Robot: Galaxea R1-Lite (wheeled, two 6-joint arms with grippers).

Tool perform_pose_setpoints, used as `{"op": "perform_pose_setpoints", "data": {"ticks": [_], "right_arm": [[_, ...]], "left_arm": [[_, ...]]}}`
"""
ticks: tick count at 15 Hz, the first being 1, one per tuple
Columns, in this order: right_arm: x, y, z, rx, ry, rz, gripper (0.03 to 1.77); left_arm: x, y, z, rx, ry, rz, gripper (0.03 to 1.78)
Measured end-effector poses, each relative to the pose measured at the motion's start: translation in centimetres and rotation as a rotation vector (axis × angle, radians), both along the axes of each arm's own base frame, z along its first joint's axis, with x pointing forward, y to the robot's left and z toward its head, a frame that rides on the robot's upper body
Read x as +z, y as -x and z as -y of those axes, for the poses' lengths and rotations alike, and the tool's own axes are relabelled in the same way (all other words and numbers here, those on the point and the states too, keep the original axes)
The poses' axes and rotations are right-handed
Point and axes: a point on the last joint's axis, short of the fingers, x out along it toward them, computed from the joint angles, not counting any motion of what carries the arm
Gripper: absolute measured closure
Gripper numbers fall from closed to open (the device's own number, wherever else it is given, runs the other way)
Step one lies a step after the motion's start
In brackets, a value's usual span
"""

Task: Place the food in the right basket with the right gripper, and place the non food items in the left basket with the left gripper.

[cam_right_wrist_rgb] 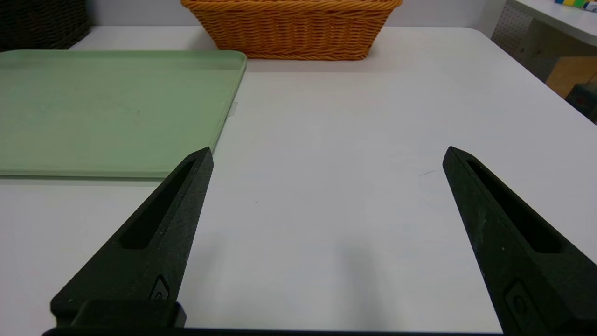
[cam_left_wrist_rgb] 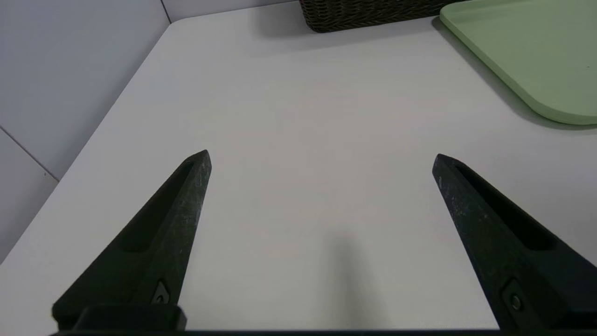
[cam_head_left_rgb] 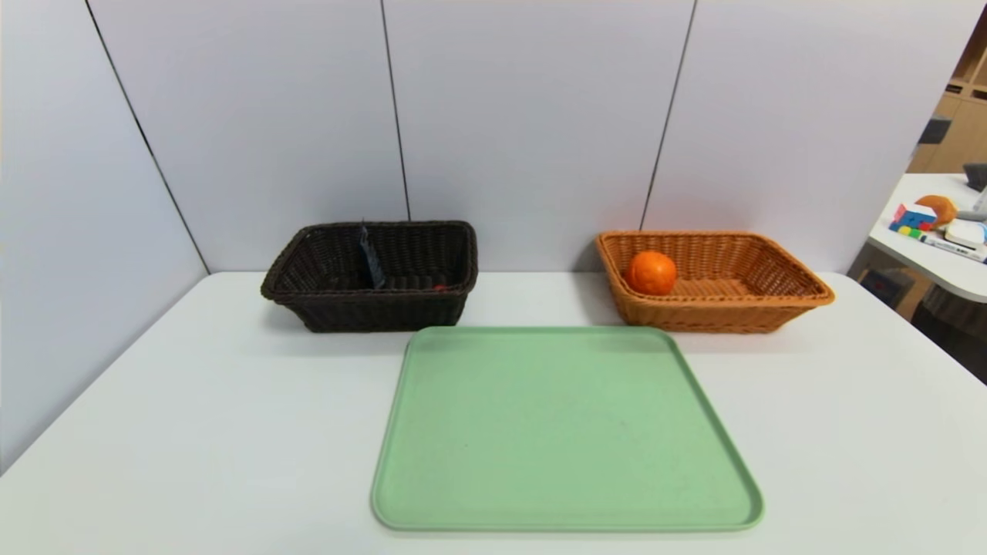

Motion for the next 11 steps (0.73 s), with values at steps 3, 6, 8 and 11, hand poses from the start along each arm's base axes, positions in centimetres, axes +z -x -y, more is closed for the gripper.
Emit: {"op": "perform_pose_setpoints", "data": {"ticks": [3,6,8,11], "right_arm": [[0.0,0.0,0.0,0.0,0.0,0.0,0.1],[0.0,0.0,0.0,0.0,0.003,0.0,0.1],[-0.01,0.0,0.0,-0.001,0.004,-0.001,0.1],[0.0,0.0,0.0,0.0,0.002,0.0,0.1]], "left_arm": [[0.0,0.0,0.0,0.0,0.0,0.0,0.12],[0.0,0.0,0.0,0.0,0.0,0.0,0.12],[0.0,0.0,0.0,0.0,0.0,0.0,0.12],[0.0,0.0,0.0,0.0,0.0,0.0,0.12]]}}
